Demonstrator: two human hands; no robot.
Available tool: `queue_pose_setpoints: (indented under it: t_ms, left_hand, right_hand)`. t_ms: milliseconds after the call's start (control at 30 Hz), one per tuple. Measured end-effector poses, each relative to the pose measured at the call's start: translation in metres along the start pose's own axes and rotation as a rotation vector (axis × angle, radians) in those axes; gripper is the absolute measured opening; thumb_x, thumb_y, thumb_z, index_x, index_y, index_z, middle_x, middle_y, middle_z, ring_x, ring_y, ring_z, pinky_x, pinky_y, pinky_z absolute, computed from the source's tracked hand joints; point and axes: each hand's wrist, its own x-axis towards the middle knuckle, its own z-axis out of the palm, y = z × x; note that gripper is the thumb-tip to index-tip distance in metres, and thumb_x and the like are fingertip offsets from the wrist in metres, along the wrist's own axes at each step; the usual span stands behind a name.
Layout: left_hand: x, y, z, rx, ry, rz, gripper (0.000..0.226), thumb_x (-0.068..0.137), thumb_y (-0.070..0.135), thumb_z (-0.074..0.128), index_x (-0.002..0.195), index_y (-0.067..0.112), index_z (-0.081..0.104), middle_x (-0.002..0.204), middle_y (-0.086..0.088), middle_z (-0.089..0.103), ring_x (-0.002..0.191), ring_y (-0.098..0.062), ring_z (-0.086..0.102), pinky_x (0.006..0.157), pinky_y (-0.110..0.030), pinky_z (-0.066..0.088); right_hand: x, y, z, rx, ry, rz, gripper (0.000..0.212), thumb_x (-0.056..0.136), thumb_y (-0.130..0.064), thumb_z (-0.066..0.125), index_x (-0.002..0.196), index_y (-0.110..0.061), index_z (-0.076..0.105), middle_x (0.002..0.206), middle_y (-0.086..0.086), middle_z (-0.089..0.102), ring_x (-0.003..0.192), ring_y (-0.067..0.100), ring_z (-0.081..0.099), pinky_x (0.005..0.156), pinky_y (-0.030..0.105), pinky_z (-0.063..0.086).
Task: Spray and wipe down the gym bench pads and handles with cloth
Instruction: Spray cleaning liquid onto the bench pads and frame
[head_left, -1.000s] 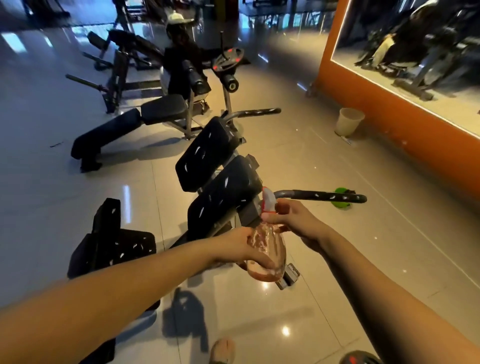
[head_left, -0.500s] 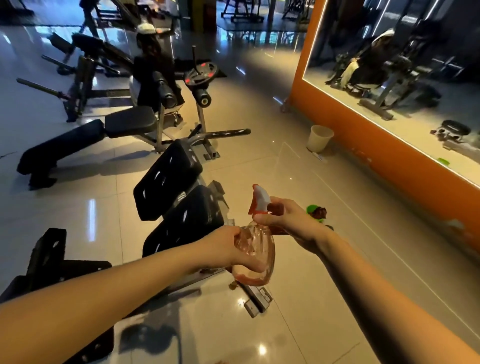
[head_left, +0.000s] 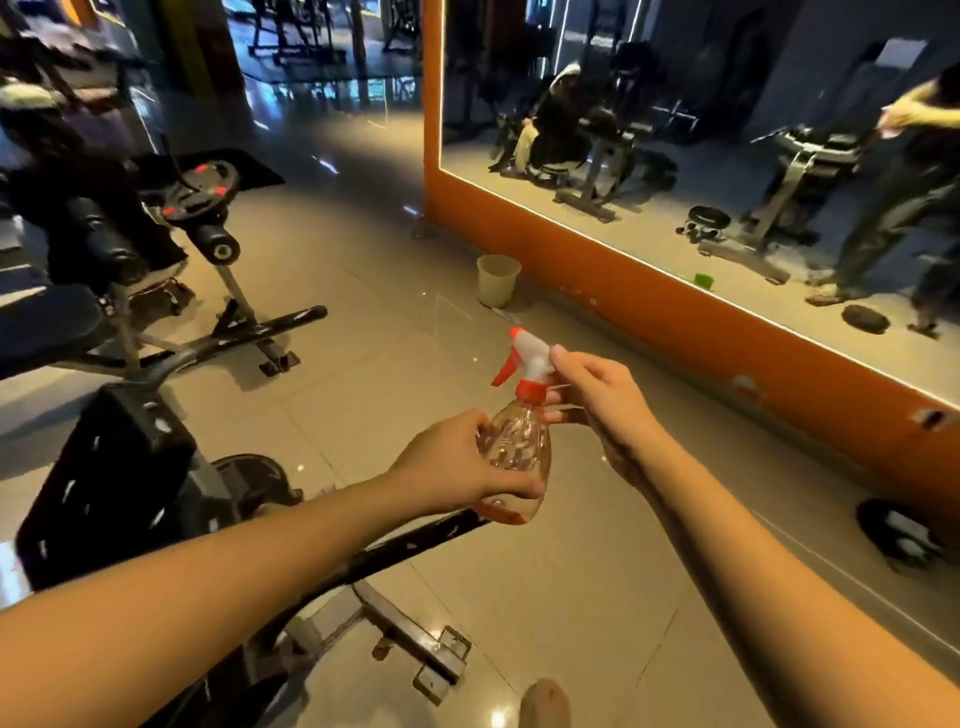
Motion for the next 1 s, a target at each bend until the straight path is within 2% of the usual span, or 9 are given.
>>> queue_pose_setpoints:
  t_ms: [100, 200, 300, 400, 500, 600, 733, 900, 1000]
  left_hand:
    - [0.049, 0.028, 0.022, 0.033, 0.008, 0.025, 0.073, 0.05, 0.08, 0.082, 0.103, 0.036, 0.057, 0.093, 0.016, 0.067, 0.084, -0.005, 0.064, 0.076, -0.034, 0.058]
    - [0.11, 0.053, 0.045, 0.075, 0.001, 0.046, 0.076, 0.049, 0.081, 0.081, 0.105, 0.036, 0.056, 0.093, 0.017, 0.066, 0.083, -0.005, 0.063, 0.07, -0.032, 0.055]
    - [0.179, 0.079, 0.073, 0.117, -0.028, 0.044, 0.073, 0.05, 0.081, 0.081, 0.102, 0.037, 0.056, 0.091, 0.016, 0.066, 0.082, -0.005, 0.062, 0.064, -0.03, 0.049]
    - [0.24, 0.102, 0.097, 0.166, -0.037, 0.024, 0.07, 0.049, 0.077, 0.082, 0.1, 0.036, 0.056, 0.088, 0.018, 0.065, 0.08, -0.005, 0.062, 0.068, -0.03, 0.052]
    - [0.291, 0.119, 0.119, 0.19, -0.023, -0.003, 0.069, 0.05, 0.073, 0.085, 0.102, 0.036, 0.058, 0.088, 0.019, 0.064, 0.081, -0.007, 0.062, 0.07, -0.029, 0.051]
    - [0.335, 0.126, 0.139, 0.133, -0.011, -0.048, 0.068, 0.049, 0.07, 0.087, 0.1, 0.038, 0.056, 0.087, 0.022, 0.063, 0.076, 0.002, 0.059, 0.063, -0.024, 0.045]
    - [0.393, 0.122, 0.164, 0.083, -0.002, -0.049, 0.081, 0.044, 0.077, 0.084, 0.112, 0.039, 0.06, 0.1, 0.02, 0.065, 0.087, -0.001, 0.063, 0.077, -0.03, 0.055]
    - [0.477, 0.105, 0.195, 0.037, -0.019, -0.073, 0.085, 0.047, 0.083, 0.079, 0.119, 0.042, 0.058, 0.107, 0.021, 0.063, 0.096, -0.003, 0.061, 0.08, -0.029, 0.054]
    - [0.535, 0.089, 0.212, 0.017, -0.032, -0.059, 0.087, 0.047, 0.082, 0.08, 0.119, 0.04, 0.058, 0.108, 0.021, 0.061, 0.092, -0.001, 0.059, 0.074, -0.023, 0.051]
  right_hand:
    - [0.035, 0.009, -0.046, -0.032, 0.074, -0.005, 0.033, 0.1, -0.041, 0.06, 0.106, -0.011, 0.073, 0.095, 0.013, 0.074, 0.084, 0.026, 0.071, 0.081, 0.037, 0.06]
    - [0.078, 0.023, -0.097, -0.029, 0.1, -0.009, 0.028, 0.1, -0.036, 0.062, 0.103, -0.011, 0.074, 0.091, 0.007, 0.074, 0.079, 0.015, 0.073, 0.068, 0.028, 0.06]
    - [0.129, 0.04, -0.156, -0.024, 0.11, 0.031, 0.02, 0.099, -0.028, 0.065, 0.1, -0.011, 0.074, 0.09, 0.007, 0.074, 0.075, 0.014, 0.074, 0.064, 0.026, 0.059]
    - [0.176, 0.059, -0.209, -0.034, 0.132, 0.118, 0.013, 0.097, -0.018, 0.066, 0.096, -0.01, 0.075, 0.084, 0.006, 0.074, 0.069, 0.013, 0.072, 0.065, 0.032, 0.061]
    - [0.22, 0.075, -0.25, -0.074, 0.13, 0.166, 0.015, 0.096, -0.016, 0.066, 0.095, -0.005, 0.076, 0.089, 0.012, 0.075, 0.071, 0.017, 0.073, 0.069, 0.039, 0.061]
    - [0.262, 0.094, -0.275, -0.067, 0.153, 0.194, 0.022, 0.097, -0.018, 0.066, 0.096, 0.002, 0.072, 0.087, 0.013, 0.076, 0.069, 0.02, 0.072, 0.064, 0.035, 0.057]
    - [0.319, 0.124, -0.298, -0.047, 0.179, 0.234, 0.024, 0.098, -0.019, 0.065, 0.097, 0.005, 0.07, 0.089, 0.018, 0.075, 0.066, 0.019, 0.069, 0.061, 0.034, 0.055]
    - [0.397, 0.165, -0.326, -0.003, 0.194, 0.307, 0.021, 0.099, -0.02, 0.065, 0.095, 0.0, 0.072, 0.091, 0.021, 0.075, 0.069, 0.023, 0.068, 0.07, 0.041, 0.058]
    - [0.447, 0.19, -0.339, 0.012, 0.216, 0.343, 0.017, 0.098, -0.021, 0.066, 0.096, -0.005, 0.073, 0.09, 0.017, 0.076, 0.074, 0.024, 0.071, 0.07, 0.039, 0.06]
